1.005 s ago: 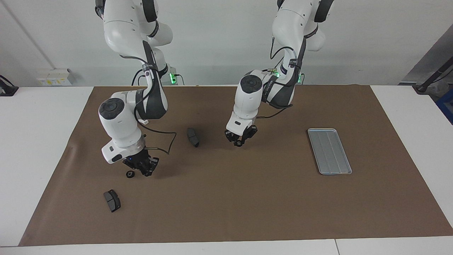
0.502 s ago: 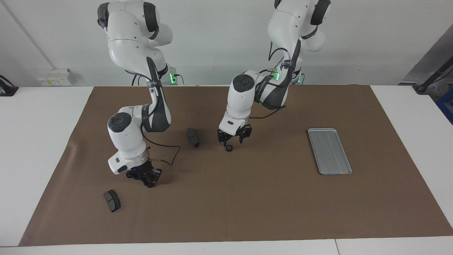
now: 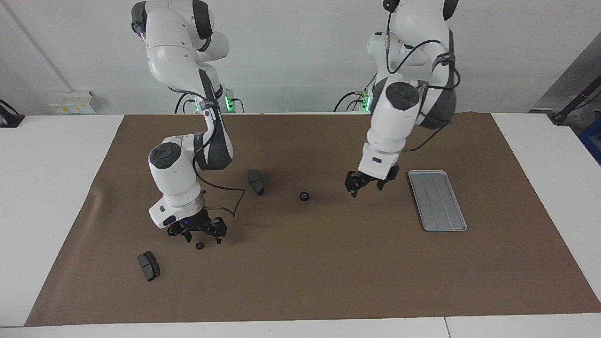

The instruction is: Place bearing gear from tray to pile

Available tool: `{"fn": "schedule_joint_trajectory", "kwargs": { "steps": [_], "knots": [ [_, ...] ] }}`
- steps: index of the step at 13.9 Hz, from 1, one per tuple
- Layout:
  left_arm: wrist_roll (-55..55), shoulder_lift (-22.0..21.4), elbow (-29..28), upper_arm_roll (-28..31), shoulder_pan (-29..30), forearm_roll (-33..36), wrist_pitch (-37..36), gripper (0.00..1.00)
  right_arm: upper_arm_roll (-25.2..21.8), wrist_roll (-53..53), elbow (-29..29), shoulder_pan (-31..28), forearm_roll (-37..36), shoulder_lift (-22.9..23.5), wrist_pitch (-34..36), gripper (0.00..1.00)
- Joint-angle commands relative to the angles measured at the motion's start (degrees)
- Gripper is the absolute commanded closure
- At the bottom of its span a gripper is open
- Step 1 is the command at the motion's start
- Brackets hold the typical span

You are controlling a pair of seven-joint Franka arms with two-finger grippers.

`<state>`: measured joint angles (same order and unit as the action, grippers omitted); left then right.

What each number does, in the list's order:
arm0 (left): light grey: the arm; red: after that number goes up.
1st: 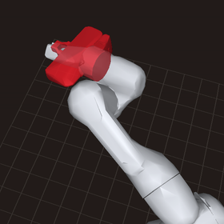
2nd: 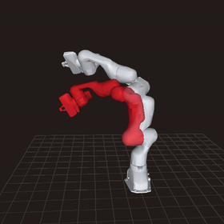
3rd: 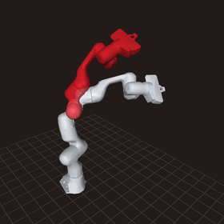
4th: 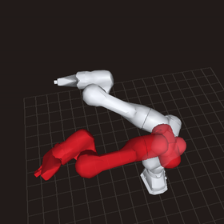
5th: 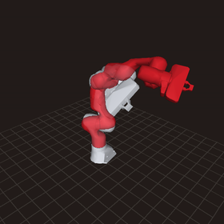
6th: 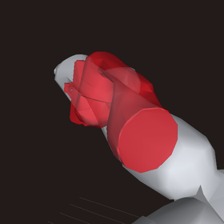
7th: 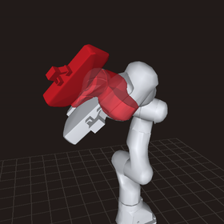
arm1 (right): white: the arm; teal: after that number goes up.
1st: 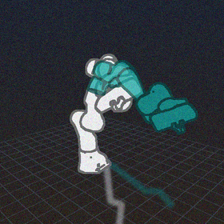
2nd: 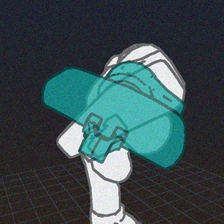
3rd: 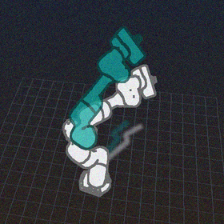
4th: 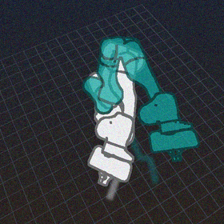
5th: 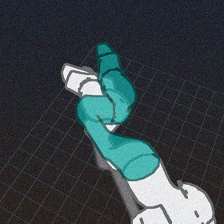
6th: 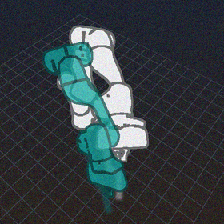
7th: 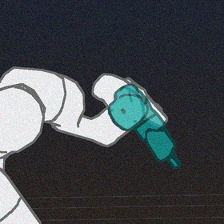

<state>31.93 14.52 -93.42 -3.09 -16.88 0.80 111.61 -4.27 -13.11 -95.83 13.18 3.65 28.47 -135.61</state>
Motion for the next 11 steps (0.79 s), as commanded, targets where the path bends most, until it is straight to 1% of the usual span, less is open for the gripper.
{"fn": "schedule_joint_trajectory", "kwargs": {
  "steps": [1,2,3,4,6,8,10,11],
  "knots": [
    [-10.0,-4.7,-1.3,-0.6,7.1,0.3,-5.9,0.10,0.0,-4.5,0.3,5.3,0.0,-2.9,5.3,0.00],
    [-12.5,-6.3,-1.5,-0.5,9.7,0.3,-7.7,0.10,0.0,-8.3,0.6,8.2,0.0,-3.0,5.7,0.00],
    [-13.5,-7.5,-1.5,-0.7,12.0,0.3,-9.1,0.10,0.0,-14.4,0.5,11.6,-0.3,-3.0,5.6,0.00],
    [-14.9,-9.4,-1.7,-0.5,13.3,0.3,-10.8,0.10,0.0,-18.9,0.6,14.1,-1.3,-3.0,5.7,0.00],
    [-19.0,-13.5,-1.9,-0.2,15.6,0.3,-14.4,0.08,0.2,-21.1,0.2,17.1,-2.0,-3.7,6.7,0.00],
    [-21.2,-16.4,-1.9,-0.2,17.1,0.3,-17.3,0.02,0.4,-22.6,-0.3,20.4,-2.0,-2.5,6.5,0.00],
    [-21.6,-17.1,-2.5,-0.3,17.3,0.3,-17.4,0.00,0.4,-25.6,-0.4,24.2,-2.0,-0.1,5.5,0.00],
    [-21.5,-17.2,-2.8,-0.3,17.3,0.3,-17.3,0.00,0.4,-26.3,-0.8,25.5,-2.0,0.0,5.4,0.00]
  ]
}}
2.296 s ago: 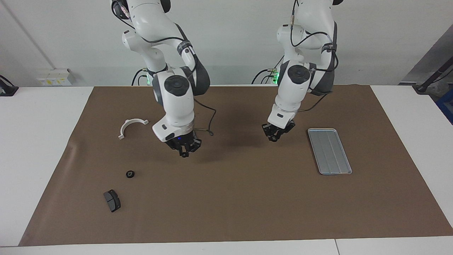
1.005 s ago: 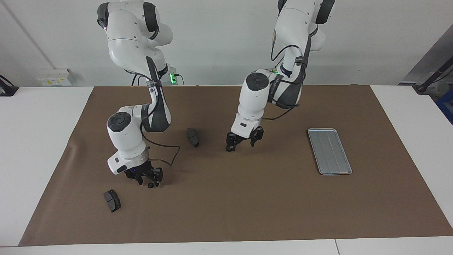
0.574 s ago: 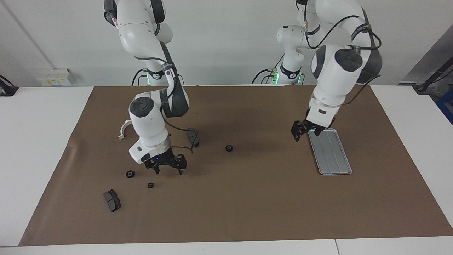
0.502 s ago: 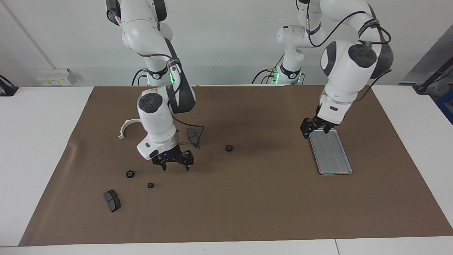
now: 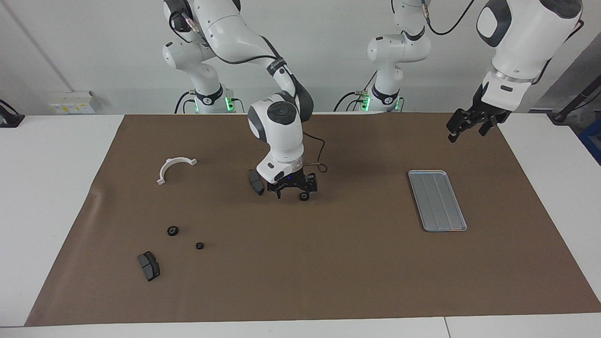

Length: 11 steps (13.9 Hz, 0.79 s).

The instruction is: Place bearing gear from tray to pile

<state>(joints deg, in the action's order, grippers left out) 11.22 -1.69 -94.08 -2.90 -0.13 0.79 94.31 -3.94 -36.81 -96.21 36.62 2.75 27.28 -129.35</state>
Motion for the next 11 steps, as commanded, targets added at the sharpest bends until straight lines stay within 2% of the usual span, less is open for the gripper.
{"fn": "schedule_joint_trajectory", "kwargs": {
  "steps": [1,3,11],
  "knots": [
    [-0.7,-1.1,-2.3,-0.5,0.6,0.3,0.1,0.00,0.1,-2.7,-1.3,2.9,-1.1,1.2,-0.9,0.00],
    [-0.8,-1.1,-2.5,-0.5,0.6,0.3,1.0,0.00,0.0,-3.4,-1.9,4.5,-1.3,1.9,-1.2,0.00],
    [-0.7,-1.2,-2.9,-0.6,0.0,0.3,1.5,0.00,-0.1,-2.7,-4.2,2.4,-5.3,2.7,-8.6,0.00]
  ]
}}
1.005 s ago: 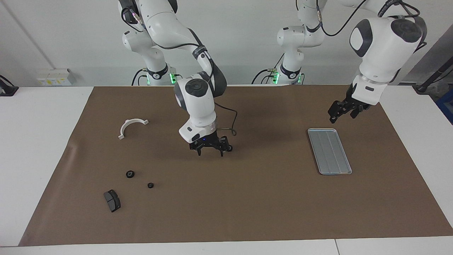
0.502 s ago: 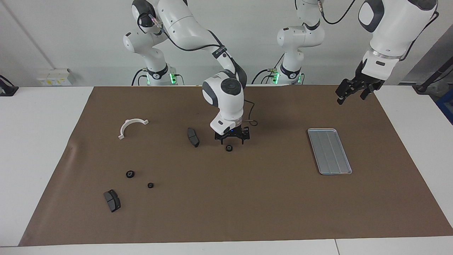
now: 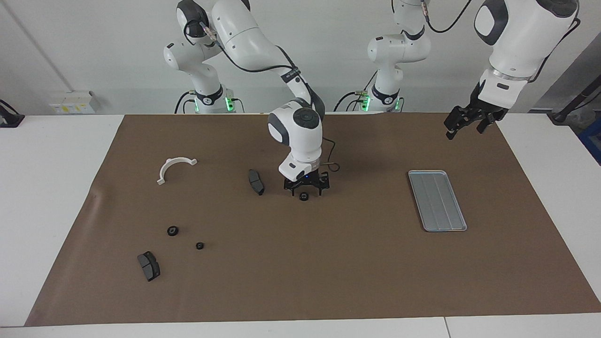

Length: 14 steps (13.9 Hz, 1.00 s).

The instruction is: Place bearing gear from tray to pile

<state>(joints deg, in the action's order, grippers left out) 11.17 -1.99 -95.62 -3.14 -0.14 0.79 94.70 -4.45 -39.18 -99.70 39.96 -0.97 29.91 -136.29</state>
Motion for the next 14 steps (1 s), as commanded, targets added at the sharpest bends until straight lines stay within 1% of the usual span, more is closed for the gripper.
{"fn": "schedule_joint_trajectory", "kwargs": {
  "steps": [1,4,6,7,10,11,14],
  "knots": [
    [-0.1,-0.9,-1.3,-0.4,-0.1,0.3,0.5,0.00,0.4,-0.3,-0.8,-0.9,-1.6,0.0,-1.5,0.00],
    [-0.5,-1.3,-2.1,-0.4,0.4,0.4,1.9,0.00,0.4,-0.3,-3.0,-0.3,-1.6,-0.8,-1.0,0.00],
    [-0.5,-2.0,-4.5,-0.5,0.6,0.3,5.7,0.00,0.4,-0.2,-3.0,-0.3,-1.6,-0.8,-0.9,0.10],
    [-0.6,-2.1,-5.0,-0.5,0.5,0.3,5.9,0.00,0.5,-0.1,-3.0,-0.4,-1.6,-0.8,-0.8,0.14],
    [-0.4,-2.2,-5.0,-0.5,0.3,0.4,5.2,0.00,0.5,-0.3,-2.7,-0.1,-1.6,-0.9,0.1,0.14],
    [-0.1,-2.2,-4.8,-0.4,0.2,0.4,4.8,0.00,0.5,-0.3,-2.6,-0.1,-1.6,-0.9,0.1,0.18],
    [-0.2,-2.2,-4.7,-0.4,0.6,0.4,4.9,0.00,0.5,-0.2,-2.4,-0.2,-1.6,-0.8,0.0,0.48]
  ]
}}
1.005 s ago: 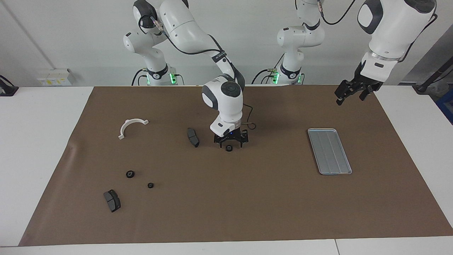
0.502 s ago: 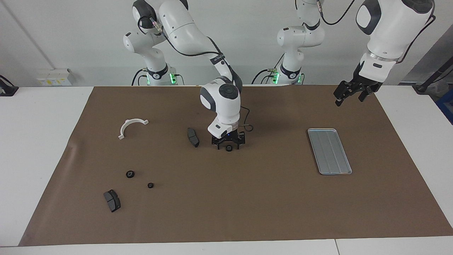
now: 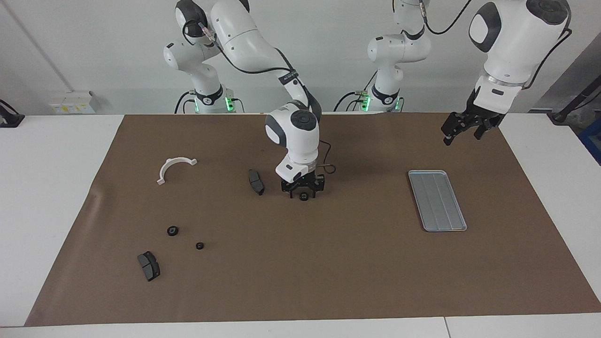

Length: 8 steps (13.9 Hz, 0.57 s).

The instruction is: Place bearing gear from tray to pile

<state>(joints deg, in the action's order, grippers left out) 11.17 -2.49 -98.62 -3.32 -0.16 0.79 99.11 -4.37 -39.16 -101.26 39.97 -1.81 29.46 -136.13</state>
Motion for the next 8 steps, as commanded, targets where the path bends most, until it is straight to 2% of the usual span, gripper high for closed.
{"fn": "schedule_joint_trajectory", "kwargs": {
  "steps": [1,5,6,8],
  "knots": [
    [-0.1,-1.7,-1.8,-0.2,0.6,0.4,0.5,0.00,0.4,-0.2,-0.9,-0.2,-0.7,-0.4,-0.1,0.53],
    [-0.2,-1.7,-1.8,-0.2,0.5,0.4,0.5,0.00,0.5,-0.2,-0.8,-0.2,-0.7,-0.4,-0.1,0.56],
    [-0.2,-1.7,-1.8,-0.2,0.6,0.4,0.4,0.00,0.4,-0.1,-0.8,-0.2,-0.7,-0.4,-0.1,0.65],
    [-0.2,-1.7,-1.8,-0.2,0.6,0.4,0.5,0.00,0.5,-0.1,-0.7,-0.2,-0.7,-0.3,-0.1,1.00]
  ]
}}
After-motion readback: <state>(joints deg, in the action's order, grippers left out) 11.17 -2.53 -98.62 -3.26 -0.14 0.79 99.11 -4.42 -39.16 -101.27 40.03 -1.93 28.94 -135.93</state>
